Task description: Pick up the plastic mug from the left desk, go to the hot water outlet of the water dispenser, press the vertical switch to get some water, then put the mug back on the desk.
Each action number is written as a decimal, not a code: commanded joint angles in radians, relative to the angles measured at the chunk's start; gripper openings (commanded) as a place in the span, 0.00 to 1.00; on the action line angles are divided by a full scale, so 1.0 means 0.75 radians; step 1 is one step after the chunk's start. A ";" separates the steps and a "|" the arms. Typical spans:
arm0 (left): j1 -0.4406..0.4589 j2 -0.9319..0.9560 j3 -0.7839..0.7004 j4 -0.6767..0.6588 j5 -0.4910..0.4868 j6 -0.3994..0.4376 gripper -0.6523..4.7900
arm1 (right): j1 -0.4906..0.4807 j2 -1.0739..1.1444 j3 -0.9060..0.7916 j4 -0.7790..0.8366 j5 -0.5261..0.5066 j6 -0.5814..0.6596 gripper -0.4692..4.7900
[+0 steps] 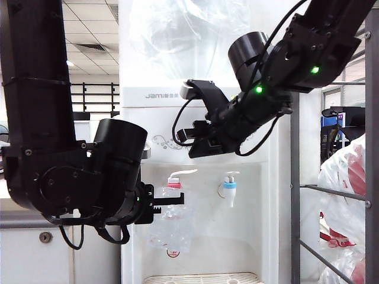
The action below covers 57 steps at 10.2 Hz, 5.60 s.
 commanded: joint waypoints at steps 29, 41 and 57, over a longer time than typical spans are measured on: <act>0.002 -0.016 0.009 0.080 -0.006 -0.016 0.11 | 0.003 0.101 0.073 -0.258 0.046 -0.089 0.09; 0.002 -0.016 0.009 0.080 -0.006 -0.015 0.11 | 0.003 0.111 0.073 -0.250 0.043 -0.088 0.09; 0.002 -0.016 0.009 0.080 -0.006 -0.016 0.11 | 0.003 0.107 0.073 -0.214 0.043 -0.086 0.09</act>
